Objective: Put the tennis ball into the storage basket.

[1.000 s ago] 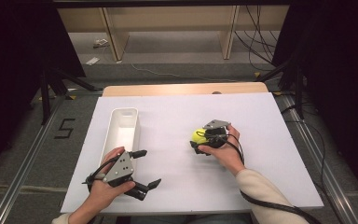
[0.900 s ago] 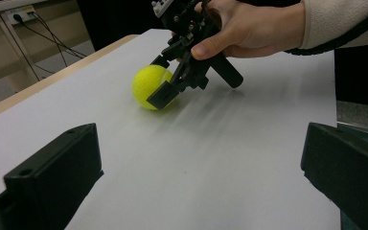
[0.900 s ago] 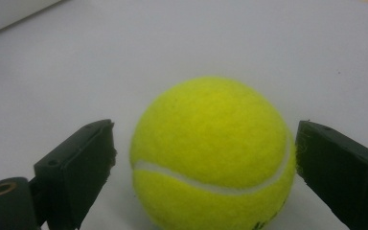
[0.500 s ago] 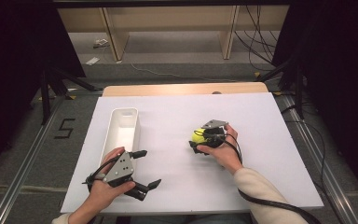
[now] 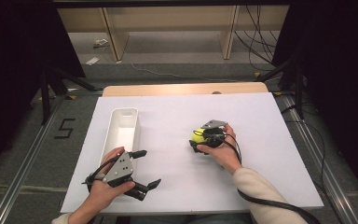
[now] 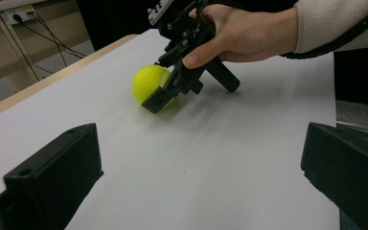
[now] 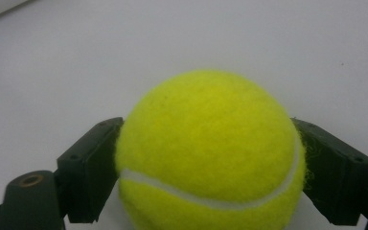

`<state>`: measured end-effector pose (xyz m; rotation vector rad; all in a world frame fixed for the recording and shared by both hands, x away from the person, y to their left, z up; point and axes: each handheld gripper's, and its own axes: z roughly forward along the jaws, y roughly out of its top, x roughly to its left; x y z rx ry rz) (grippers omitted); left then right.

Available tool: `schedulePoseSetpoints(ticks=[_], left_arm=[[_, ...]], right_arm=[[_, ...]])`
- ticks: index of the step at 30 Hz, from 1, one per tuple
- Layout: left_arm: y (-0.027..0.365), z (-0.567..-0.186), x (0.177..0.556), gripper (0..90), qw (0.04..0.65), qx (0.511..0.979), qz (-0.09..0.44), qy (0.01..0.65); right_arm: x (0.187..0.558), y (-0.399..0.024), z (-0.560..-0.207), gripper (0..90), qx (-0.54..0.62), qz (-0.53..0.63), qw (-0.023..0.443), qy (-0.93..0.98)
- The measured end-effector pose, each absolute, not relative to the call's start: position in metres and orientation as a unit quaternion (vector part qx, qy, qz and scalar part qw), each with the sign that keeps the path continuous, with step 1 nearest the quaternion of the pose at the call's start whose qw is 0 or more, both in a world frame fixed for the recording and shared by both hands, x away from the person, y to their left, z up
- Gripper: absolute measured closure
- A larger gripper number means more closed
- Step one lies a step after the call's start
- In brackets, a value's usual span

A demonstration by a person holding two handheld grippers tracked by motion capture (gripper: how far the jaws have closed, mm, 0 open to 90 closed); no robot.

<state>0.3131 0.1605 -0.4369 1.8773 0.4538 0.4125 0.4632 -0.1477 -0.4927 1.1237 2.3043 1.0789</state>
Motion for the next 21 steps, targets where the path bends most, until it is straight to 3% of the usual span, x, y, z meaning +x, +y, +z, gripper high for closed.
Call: schedulePoseSetpoints(ticks=[21], left_arm=[[0.1608, -0.4366, 0.3128, 0.0, 0.551, 0.793, 0.175, 0.191]], right_arm=[[0.4622, -0.1456, -0.492, 26.1, 0.397, 0.379, 0.185, 0.815]])
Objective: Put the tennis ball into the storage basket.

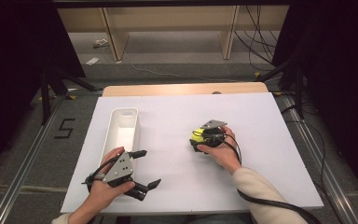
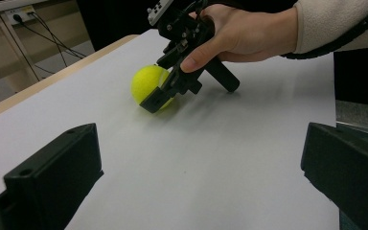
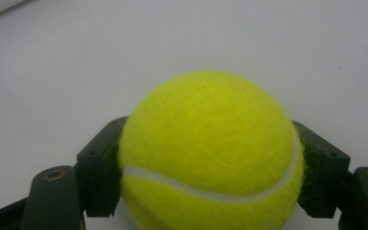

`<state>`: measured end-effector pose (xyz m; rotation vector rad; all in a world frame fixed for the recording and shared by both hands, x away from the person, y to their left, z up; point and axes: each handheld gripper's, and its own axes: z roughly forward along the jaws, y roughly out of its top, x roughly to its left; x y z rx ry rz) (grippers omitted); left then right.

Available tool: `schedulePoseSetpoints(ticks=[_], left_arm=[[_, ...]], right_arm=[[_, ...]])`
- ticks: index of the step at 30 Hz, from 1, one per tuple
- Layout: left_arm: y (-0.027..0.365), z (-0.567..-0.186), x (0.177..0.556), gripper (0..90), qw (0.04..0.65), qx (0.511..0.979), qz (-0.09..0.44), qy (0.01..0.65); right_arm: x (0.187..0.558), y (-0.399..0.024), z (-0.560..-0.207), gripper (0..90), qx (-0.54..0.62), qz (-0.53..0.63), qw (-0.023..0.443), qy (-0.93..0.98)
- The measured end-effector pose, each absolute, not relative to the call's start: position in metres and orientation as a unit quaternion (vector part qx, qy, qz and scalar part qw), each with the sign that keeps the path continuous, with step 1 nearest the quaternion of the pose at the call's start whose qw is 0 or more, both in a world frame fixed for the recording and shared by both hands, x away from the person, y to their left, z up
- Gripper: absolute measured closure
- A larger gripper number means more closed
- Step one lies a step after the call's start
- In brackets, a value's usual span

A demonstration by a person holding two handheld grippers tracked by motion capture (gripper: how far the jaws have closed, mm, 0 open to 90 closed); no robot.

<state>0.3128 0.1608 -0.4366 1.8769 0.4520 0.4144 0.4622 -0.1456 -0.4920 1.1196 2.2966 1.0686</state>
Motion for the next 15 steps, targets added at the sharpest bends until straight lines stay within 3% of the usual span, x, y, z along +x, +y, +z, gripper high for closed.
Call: schedulePoseSetpoints(ticks=[15], left_arm=[[0.1606, -0.4363, 0.3125, 0.0, 0.551, 0.794, 0.175, 0.189]], right_arm=[[0.4617, -0.1451, -0.4914, 26.4, 0.391, 0.379, 0.185, 0.818]])
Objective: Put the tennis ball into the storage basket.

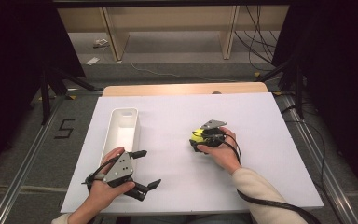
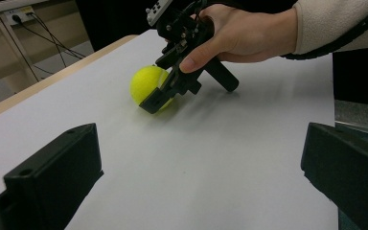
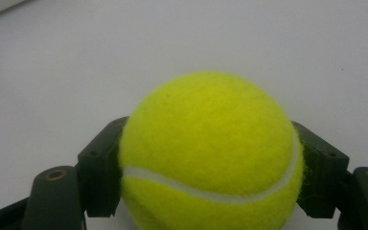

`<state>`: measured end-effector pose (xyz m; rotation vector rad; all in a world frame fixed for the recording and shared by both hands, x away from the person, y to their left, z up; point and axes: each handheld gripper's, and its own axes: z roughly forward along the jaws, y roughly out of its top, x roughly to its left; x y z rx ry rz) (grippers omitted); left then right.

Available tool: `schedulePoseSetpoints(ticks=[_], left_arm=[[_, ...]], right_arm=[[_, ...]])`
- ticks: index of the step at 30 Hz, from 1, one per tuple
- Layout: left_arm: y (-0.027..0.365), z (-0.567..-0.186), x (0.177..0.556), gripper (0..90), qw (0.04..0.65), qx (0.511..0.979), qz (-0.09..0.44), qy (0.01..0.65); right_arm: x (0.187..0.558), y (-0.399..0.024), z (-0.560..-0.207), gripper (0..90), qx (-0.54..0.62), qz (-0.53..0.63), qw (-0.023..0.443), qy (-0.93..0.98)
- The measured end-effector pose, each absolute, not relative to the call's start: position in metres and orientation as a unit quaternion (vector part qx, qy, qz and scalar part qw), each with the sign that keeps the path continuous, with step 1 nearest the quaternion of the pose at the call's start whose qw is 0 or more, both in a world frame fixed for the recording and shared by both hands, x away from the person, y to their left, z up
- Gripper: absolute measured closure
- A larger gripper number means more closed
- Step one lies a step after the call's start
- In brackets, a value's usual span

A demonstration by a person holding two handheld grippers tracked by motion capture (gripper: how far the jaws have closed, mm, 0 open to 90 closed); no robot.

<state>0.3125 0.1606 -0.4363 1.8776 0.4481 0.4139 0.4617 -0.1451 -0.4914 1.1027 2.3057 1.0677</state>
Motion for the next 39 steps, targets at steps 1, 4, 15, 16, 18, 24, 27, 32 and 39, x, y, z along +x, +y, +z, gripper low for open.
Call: schedulePoseSetpoints(ticks=[1, 4, 15, 16, 18, 24, 27, 32, 39], left_arm=[[0.161, -0.436, 0.312, 0.0, 0.551, 0.794, 0.175, 0.189], [0.161, -0.436, 0.312, 0.0, 0.551, 0.793, 0.175, 0.189], [0.161, -0.436, 0.312, 0.0, 0.553, 0.792, 0.175, 0.19], [0.161, -0.436, 0.312, 0.0, 0.553, 0.792, 0.175, 0.189], [0.161, -0.436, 0.312, 0.0, 0.553, 0.792, 0.175, 0.19], [0.161, -0.435, 0.312, 0.0, 0.553, 0.792, 0.176, 0.189], [0.161, -0.435, 0.312, 0.0, 0.553, 0.792, 0.176, 0.19], [0.161, -0.436, 0.312, 0.0, 0.553, 0.792, 0.176, 0.19], [0.16, -0.435, 0.312, 0.0, 0.551, 0.793, 0.178, 0.186]], right_arm=[[0.462, -0.145, -0.491, 26.5, 0.39, 0.379, 0.185, 0.818], [0.461, -0.144, -0.491, 26.5, 0.389, 0.381, 0.183, 0.819], [0.46, -0.144, -0.484, 26.6, 0.385, 0.395, 0.189, 0.813], [0.46, -0.145, -0.483, 26.6, 0.385, 0.393, 0.189, 0.813], [0.46, -0.146, -0.482, 26.6, 0.388, 0.393, 0.186, 0.813], [0.46, -0.148, -0.481, 26.6, 0.388, 0.397, 0.187, 0.81], [0.46, -0.149, -0.479, 26.6, 0.388, 0.398, 0.192, 0.809], [0.46, -0.15, -0.476, 26.6, 0.391, 0.402, 0.188, 0.806], [0.457, -0.151, -0.471, 26.6, 0.392, 0.41, 0.186, 0.802]])
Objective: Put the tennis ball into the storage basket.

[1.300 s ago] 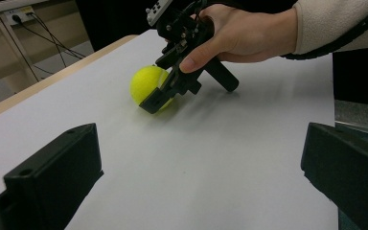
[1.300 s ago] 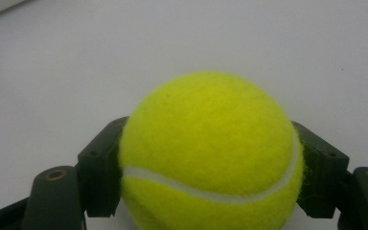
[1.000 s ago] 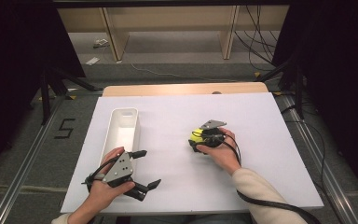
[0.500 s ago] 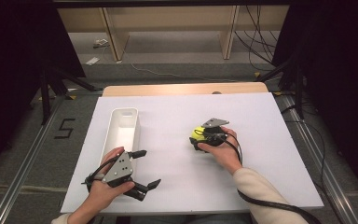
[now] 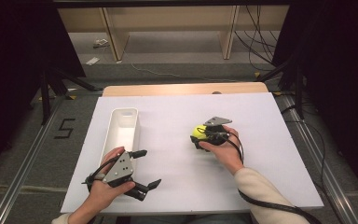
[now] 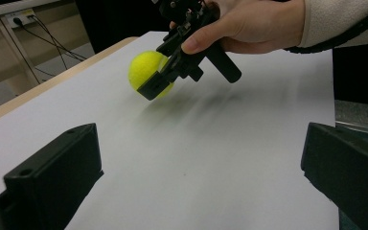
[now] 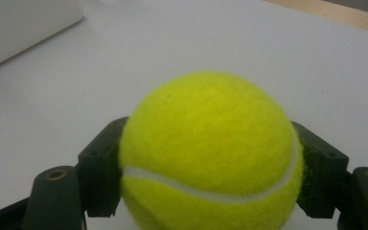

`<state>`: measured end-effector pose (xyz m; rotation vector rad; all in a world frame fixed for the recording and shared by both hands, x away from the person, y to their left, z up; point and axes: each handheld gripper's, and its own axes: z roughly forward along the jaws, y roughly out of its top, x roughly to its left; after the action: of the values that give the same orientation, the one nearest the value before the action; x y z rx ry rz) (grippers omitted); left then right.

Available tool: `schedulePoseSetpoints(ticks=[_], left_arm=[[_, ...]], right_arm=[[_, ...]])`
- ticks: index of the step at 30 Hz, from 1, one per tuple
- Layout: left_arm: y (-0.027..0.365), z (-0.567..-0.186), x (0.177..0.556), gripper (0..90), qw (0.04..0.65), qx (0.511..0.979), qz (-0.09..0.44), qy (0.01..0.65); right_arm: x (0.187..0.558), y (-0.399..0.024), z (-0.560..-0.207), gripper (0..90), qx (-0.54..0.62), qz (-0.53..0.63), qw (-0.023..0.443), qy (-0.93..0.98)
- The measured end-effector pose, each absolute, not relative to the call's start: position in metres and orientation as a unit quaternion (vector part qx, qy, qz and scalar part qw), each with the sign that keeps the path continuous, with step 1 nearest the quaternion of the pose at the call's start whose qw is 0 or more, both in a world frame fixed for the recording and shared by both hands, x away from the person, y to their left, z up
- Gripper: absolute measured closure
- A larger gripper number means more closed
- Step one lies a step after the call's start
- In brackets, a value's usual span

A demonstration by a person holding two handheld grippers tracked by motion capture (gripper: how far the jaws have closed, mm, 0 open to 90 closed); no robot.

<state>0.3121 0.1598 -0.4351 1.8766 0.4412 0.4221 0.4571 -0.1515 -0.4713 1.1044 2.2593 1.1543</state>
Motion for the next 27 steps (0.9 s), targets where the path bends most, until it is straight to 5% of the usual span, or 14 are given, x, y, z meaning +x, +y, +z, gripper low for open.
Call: schedulePoseSetpoints(ticks=[27], left_arm=[[0.16, -0.434, 0.312, 0.0, 0.553, 0.792, 0.177, 0.185]], right_arm=[[0.451, -0.15, -0.453, 26.6, 0.387, 0.441, 0.192, 0.787]])
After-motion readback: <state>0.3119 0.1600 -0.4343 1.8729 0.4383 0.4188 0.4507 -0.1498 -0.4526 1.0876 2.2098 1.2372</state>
